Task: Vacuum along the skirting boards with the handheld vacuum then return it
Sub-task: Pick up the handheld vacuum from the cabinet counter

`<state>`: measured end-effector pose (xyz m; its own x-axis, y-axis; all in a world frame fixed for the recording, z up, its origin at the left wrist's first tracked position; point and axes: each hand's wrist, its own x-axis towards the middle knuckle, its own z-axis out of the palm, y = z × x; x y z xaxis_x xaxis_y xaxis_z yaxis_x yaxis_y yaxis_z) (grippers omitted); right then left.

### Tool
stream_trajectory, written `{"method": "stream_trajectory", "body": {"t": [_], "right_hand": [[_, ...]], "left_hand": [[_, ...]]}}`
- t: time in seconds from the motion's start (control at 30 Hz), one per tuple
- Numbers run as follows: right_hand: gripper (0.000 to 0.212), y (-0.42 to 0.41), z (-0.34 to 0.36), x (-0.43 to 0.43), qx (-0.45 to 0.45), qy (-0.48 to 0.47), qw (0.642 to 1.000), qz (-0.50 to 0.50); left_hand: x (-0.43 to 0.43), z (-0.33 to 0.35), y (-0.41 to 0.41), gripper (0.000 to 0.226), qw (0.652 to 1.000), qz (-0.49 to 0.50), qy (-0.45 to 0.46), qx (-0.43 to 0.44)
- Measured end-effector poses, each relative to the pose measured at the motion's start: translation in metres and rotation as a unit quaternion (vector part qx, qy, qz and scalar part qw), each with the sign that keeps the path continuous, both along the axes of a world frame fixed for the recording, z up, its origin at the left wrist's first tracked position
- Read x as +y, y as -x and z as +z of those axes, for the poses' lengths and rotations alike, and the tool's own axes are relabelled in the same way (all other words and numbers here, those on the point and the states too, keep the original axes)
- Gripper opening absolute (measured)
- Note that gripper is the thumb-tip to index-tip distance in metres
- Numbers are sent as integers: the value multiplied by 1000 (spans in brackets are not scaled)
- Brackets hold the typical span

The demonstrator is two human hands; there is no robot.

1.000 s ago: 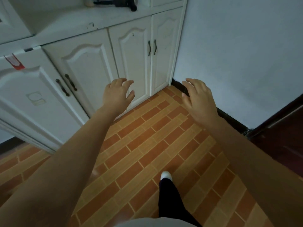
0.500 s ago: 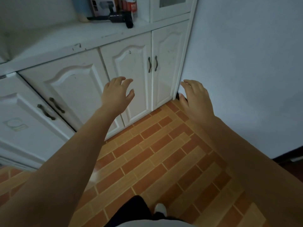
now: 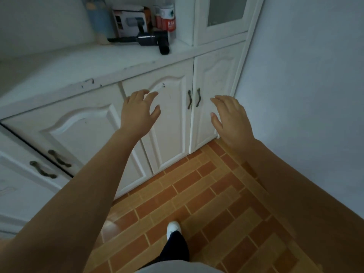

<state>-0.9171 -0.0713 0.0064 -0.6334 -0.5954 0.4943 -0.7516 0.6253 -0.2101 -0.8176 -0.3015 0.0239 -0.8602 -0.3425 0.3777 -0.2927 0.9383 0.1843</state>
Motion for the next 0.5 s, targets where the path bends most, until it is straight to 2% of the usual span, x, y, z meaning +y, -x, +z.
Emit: {"method": "stream_trajectory", "body": {"t": [0.23, 0.5], "right_hand": [[39, 82, 5, -83, 10, -1, 1000, -2], [52, 131, 19, -141, -19, -26, 999, 21]], "left_hand": [[-73, 16, 83, 45, 1000, -6, -7, 23], [-125, 27, 118, 46, 1000, 9, 14, 17]]}}
